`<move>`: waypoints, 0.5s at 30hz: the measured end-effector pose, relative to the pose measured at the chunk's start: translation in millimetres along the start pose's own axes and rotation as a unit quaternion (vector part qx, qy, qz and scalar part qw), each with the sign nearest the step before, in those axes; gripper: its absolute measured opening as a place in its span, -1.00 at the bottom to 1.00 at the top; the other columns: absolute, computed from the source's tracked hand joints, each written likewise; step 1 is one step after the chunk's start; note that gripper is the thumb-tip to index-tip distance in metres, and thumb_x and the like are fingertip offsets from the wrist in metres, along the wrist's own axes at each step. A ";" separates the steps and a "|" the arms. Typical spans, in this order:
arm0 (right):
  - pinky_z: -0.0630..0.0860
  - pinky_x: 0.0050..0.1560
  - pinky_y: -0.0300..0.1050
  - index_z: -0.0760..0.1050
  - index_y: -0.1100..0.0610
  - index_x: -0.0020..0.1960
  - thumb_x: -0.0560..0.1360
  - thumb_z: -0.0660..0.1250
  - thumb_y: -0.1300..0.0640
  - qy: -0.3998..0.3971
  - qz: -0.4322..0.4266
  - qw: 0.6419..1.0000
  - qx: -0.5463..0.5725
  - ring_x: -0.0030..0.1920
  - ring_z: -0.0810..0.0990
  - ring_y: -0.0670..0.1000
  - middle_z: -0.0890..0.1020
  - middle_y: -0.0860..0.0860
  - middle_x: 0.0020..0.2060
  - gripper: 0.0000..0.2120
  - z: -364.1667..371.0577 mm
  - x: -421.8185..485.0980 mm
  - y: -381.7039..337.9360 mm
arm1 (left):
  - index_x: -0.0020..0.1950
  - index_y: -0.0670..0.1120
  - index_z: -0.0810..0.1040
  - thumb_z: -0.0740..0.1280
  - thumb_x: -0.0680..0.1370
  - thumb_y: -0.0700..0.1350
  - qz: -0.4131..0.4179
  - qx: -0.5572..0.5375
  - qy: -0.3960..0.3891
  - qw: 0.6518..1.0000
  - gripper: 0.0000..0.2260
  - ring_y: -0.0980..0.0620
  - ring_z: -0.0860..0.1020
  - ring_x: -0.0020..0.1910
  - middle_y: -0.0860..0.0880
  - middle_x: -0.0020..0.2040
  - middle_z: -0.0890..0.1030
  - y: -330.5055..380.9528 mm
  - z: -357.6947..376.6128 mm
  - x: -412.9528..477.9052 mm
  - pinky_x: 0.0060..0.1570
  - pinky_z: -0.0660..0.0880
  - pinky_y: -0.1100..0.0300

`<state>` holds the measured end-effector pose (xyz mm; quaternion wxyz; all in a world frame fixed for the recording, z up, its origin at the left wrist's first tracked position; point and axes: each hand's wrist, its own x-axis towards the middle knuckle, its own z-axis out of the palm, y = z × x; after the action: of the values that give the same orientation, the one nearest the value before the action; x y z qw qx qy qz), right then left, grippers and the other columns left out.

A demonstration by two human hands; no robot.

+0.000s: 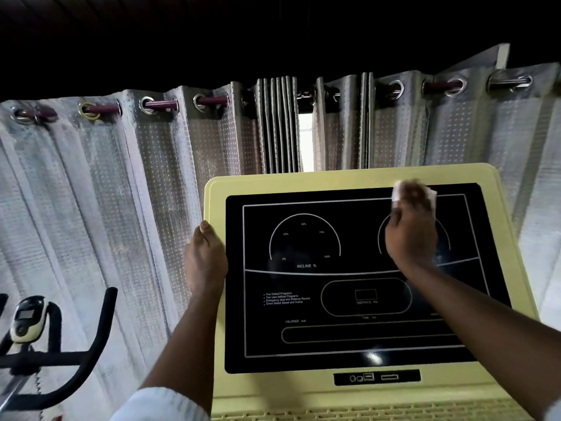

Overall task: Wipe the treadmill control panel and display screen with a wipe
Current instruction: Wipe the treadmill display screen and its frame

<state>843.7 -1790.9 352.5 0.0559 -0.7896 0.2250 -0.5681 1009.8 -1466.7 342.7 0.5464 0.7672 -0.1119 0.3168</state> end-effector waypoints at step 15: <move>0.03 0.59 0.07 0.18 0.25 0.56 0.65 -0.01 0.11 0.031 0.121 0.992 -0.015 0.58 0.14 0.18 0.24 0.22 0.54 -0.49 -9.9 19.2 36.8 | 0.12 -0.17 0.56 -0.09 0.67 0.17 -0.015 0.009 0.000 1.000 -0.45 -0.33 0.56 -0.09 -0.31 -0.05 0.62 -2.6 -0.3 0.5 -0.14 0.49 -0.11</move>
<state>828.7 -1830.1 360.0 0.1054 -0.7394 0.3285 -0.5782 1011.4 -1465.4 341.0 0.5442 0.7735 -0.0979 0.3096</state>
